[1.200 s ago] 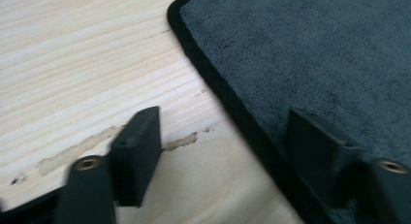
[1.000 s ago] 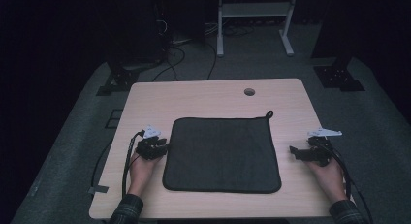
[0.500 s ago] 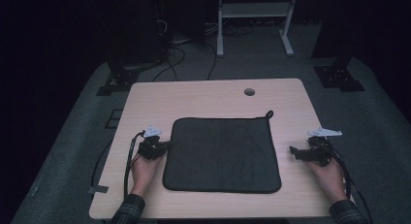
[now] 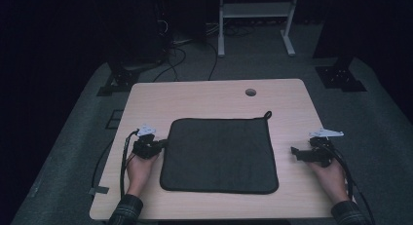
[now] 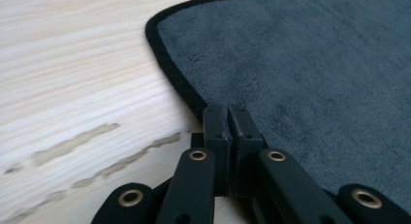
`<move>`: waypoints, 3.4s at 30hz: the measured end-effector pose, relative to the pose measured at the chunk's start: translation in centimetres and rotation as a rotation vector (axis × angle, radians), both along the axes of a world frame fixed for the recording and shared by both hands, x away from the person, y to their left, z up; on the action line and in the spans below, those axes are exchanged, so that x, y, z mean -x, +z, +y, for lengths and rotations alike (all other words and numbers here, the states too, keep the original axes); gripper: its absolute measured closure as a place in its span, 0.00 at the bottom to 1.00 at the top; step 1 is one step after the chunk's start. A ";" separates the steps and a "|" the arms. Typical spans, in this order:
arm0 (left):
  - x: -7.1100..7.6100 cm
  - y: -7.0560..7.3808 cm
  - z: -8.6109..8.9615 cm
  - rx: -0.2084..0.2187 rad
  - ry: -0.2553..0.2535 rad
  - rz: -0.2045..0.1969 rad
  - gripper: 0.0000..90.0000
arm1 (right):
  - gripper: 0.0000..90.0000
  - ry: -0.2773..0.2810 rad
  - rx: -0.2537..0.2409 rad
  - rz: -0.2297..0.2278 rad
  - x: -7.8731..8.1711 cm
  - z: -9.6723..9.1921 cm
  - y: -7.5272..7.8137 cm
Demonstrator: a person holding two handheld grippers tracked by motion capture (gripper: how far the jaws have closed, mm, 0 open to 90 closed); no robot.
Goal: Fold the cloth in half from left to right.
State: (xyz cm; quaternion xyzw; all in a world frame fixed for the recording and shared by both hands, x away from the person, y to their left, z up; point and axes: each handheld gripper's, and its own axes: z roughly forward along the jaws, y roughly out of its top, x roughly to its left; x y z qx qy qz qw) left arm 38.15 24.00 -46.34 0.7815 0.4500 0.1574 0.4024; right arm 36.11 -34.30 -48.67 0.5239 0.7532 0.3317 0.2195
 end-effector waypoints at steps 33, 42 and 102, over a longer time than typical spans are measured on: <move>0.8 3.4 3.2 0.242 0.014 -0.049 0.97 | 0.11 0.002 0.001 0.000 0.0 0.0 0.0; 0.1 3.4 0.4 0.255 -0.058 -0.036 0.97 | 0.11 0.002 0.001 0.000 0.0 0.0 0.0; -4.9 1.5 -16.6 0.335 -0.336 0.062 0.97 | 0.11 0.004 0.001 -0.001 0.0 0.0 0.0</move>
